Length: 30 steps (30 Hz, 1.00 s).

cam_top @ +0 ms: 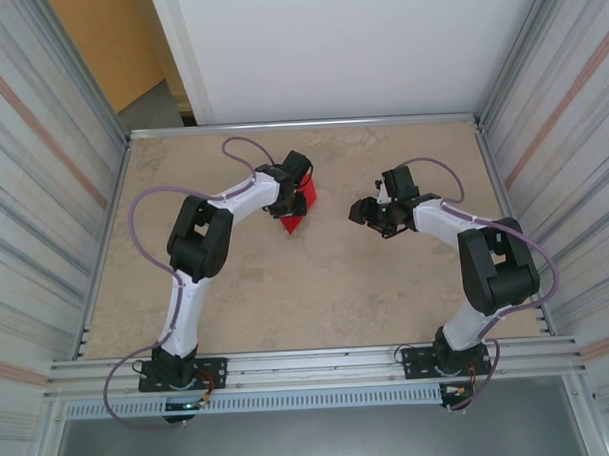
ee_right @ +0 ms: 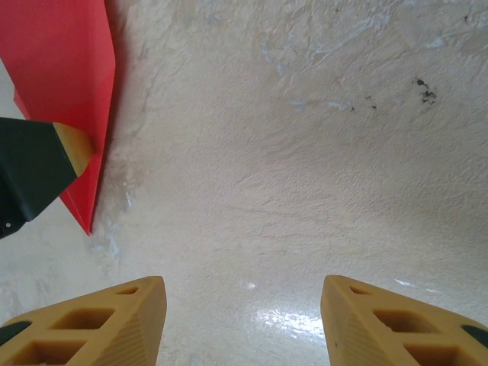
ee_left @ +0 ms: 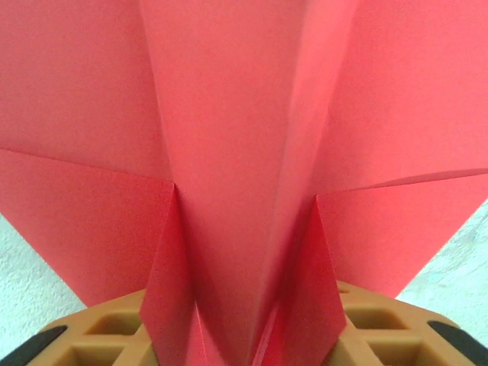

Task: Fold a paper plane with a square sheet of paper (pick it up from the middle)
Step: Move the paper plane to the center of the table.

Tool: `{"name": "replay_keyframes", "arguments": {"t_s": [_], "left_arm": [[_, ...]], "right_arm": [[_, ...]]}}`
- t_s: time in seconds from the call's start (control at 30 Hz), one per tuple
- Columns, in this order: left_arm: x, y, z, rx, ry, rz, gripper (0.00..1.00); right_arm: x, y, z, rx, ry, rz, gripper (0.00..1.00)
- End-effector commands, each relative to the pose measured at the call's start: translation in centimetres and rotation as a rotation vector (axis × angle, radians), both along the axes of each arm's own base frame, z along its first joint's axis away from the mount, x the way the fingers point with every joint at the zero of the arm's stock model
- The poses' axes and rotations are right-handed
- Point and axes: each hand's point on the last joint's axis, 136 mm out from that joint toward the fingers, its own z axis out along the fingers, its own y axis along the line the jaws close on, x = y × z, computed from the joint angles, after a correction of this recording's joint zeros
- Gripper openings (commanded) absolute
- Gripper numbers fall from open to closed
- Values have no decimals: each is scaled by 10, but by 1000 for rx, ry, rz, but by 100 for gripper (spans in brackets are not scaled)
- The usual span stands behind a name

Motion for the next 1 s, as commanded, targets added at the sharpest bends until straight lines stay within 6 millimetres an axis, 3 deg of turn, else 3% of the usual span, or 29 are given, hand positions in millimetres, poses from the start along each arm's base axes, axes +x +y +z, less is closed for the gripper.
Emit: {"name": "replay_keyframes", "arguments": {"t_s": [0.0,0.3,0.53,0.6,0.7,0.83,0.97], "left_arm": [[-9,4,-14,24,65,-26,45],[-6,3,60,-36,-57,-47,51],[-19,20,121,-74,-181,-31,58],[-24,29,133,-85,-218,-17,60],[-33,51,148,-110,-278,18,65],[-47,90,157,-129,-387,61,84],[-60,136,159,-90,-499,110,98]], "right_arm": [[-2,-6,8,-17,-22,-3,56],[-1,-9,14,-28,-39,-8,56],[-2,-24,33,-75,-89,-45,59],[-3,-30,44,-99,-124,-62,61],[-4,-47,64,-171,-202,-86,76],[-6,-80,104,-317,-356,-158,97],[-11,-117,137,-423,-459,-281,99]]}}
